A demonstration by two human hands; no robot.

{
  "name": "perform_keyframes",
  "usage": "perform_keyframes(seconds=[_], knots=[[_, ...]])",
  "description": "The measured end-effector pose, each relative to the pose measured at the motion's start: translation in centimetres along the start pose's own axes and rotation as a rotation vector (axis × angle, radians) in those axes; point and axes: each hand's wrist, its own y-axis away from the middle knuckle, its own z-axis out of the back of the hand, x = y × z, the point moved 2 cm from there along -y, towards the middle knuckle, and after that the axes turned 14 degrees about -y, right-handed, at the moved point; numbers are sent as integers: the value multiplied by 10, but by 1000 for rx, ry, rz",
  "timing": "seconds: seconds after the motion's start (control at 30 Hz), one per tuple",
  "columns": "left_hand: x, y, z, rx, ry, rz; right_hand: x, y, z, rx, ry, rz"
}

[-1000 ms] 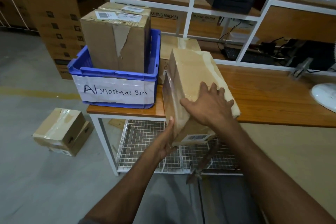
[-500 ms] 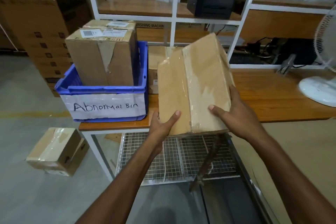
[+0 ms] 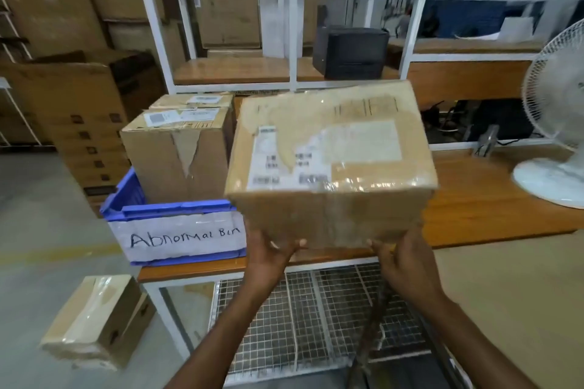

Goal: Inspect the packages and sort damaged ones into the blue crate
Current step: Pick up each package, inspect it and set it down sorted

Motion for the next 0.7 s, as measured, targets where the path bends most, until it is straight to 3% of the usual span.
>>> perform_keyframes(seconds=[0.2,0.43,0.7], knots=[[-18,-9,15,-34,-8,-105,-3,-21,-9,7,-52,-59],[-54,-45,30,-48,-53,-103,14,-61,-9,-23,-255,-85],[-74,-106,30,-86,-202,-65,7,-131,-12,-11,-303,-40]])
